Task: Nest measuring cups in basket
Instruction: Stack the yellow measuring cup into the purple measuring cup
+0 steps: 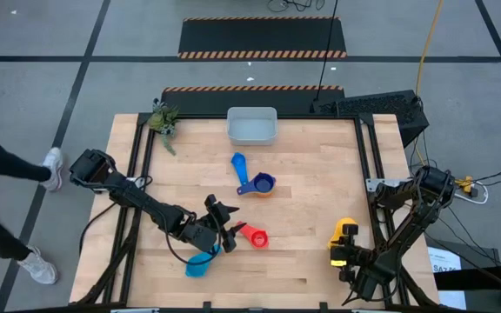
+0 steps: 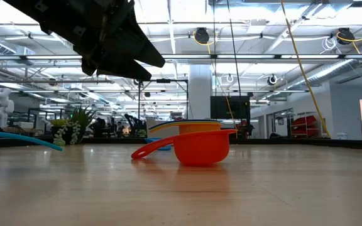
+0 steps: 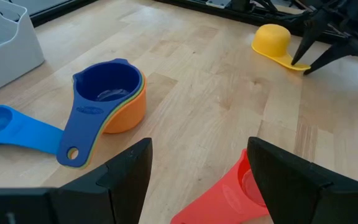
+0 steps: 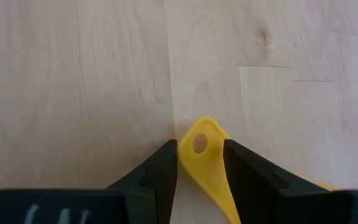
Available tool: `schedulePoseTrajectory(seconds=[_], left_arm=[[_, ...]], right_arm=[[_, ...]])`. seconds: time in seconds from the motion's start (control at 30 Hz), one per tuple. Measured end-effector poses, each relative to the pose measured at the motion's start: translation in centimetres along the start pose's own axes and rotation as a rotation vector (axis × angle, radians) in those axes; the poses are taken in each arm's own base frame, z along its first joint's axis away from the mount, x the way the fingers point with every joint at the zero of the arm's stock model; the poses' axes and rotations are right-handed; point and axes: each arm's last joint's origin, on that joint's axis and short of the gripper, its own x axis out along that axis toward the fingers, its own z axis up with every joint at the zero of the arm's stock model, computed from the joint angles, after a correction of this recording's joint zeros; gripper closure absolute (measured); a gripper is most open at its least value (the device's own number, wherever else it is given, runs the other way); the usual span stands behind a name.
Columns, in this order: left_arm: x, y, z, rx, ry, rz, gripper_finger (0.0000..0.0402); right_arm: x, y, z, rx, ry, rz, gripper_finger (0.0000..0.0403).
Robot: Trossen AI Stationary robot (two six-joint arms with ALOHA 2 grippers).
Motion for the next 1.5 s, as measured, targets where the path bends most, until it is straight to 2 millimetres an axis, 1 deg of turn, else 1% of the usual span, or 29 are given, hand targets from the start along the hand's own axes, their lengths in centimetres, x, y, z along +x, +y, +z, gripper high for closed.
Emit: schedulePoseTrajectory(seconds=[0.1,0.27,0.33,0.5,0.73,0.87,1.0,1.1,1.3,1.5], left_arm=[[0.0,0.0,0.0,0.000,0.000,0.000,0.0135],[0.0,0.0,0.0,-0.006,-0.001,-0.001,0.0135],[0.0,0.0,0.1,-0.009,-0.004,-0.003,0.0135],[0.0,-0.3,0.5,-0.020,-0.038,-0.024,0.0135],[-0.2,-1.0,1.7,0.002,-0.141,-0.079,0.0135],[-0.2,-1.1,2.1,0.021,-0.175,-0.087,0.0135],[0.0,-0.9,2.5,0.031,-0.196,-0.080,0.0135],[0.3,-0.6,3.2,0.026,-0.235,-0.072,0.0135],[1.1,0.2,4.1,0.017,-0.272,-0.044,0.0135],[1.8,0.3,5.4,0.032,-0.277,-0.065,0.0135]], right_arm=[[0.0,0.0,0.0,0.000,-0.012,-0.001,0.0313],[0.1,0.1,0.1,-0.006,-0.024,0.003,0.0377],[0.1,0.1,0.1,-0.012,-0.026,0.000,0.0394],[0.1,0.1,0.1,-0.016,-0.027,0.004,0.0397],[-0.2,0.1,0.5,-0.060,-0.010,0.003,0.0402],[-0.6,-0.3,1.0,-0.054,-0.012,0.006,0.0402],[-1.6,-1.3,1.8,-0.049,-0.089,0.011,0.0403],[-2.7,-2.6,2.8,-0.075,-0.157,0.017,0.0403],[-4.6,-6.2,5.2,-0.085,-0.253,0.037,0.0403],[-5.3,-9.5,8.2,-0.128,-0.387,0.095,0.0403]])
